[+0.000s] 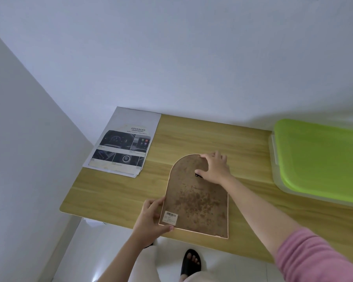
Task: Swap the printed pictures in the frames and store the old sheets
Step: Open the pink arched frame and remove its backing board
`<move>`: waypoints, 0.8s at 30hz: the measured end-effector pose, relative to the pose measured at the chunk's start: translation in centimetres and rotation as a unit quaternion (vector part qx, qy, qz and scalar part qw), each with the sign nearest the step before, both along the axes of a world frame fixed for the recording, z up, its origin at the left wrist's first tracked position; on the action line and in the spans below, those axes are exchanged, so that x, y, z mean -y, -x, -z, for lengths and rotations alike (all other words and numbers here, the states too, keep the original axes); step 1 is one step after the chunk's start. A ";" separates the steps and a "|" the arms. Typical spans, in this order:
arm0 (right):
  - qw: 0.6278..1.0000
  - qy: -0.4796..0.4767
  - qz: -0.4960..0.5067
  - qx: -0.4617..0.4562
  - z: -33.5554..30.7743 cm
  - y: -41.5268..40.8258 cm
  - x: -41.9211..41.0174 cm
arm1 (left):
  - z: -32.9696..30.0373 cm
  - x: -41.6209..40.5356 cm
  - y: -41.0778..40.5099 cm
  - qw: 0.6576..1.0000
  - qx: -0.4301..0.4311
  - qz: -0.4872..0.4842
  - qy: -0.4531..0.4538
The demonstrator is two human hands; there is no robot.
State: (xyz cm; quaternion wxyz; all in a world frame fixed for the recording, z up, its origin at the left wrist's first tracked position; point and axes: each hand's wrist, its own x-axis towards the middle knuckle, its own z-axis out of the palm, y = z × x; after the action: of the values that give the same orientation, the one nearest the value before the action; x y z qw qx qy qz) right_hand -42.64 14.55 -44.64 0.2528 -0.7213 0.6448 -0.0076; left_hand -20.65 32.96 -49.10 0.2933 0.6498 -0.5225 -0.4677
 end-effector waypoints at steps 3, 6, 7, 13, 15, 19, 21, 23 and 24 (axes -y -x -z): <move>1.000 -0.022 0.001 -0.008 -0.2 -0.1 0.4 | -0.1 0.1 0.0 1.000 -0.004 0.002 -0.002; 0.998 -0.063 0.011 -0.010 -0.7 -0.3 1.3 | -0.3 0.1 0.0 1.000 0.004 0.006 0.001; 0.997 -0.080 0.015 -0.008 -0.9 -0.4 1.7 | -0.3 0.0 0.0 1.000 0.009 0.009 0.002; 0.989 -0.148 0.022 -0.018 -1.5 -1.1 3.7 | -0.4 0.1 0.0 0.999 0.037 0.025 0.004; 0.987 -0.158 0.024 -0.014 -1.5 -1.0 3.9 | -0.4 0.1 -0.1 0.999 0.040 0.027 0.005; 0.984 -0.170 0.035 0.024 -1.7 -0.3 4.1 | -0.4 0.0 -0.1 0.998 0.049 0.028 -0.005; 0.984 -0.169 0.033 0.048 -1.8 0.1 4.1 | -0.5 0.0 0.0 0.998 0.058 0.029 -0.007; 0.984 -0.161 0.028 0.070 -2.0 0.3 3.9 | -0.6 -0.1 0.2 0.997 0.066 0.028 -0.011; 0.984 -0.157 0.027 0.082 -2.1 0.5 3.8 | -0.6 -0.1 0.4 0.997 0.070 0.027 -0.014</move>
State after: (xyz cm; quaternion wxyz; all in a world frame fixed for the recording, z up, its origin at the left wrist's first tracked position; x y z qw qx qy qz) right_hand -43.12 10.78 -42.59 0.4149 -0.6516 0.6344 0.0278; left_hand -21.02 33.08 -48.46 0.2340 0.6707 -0.5524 -0.4362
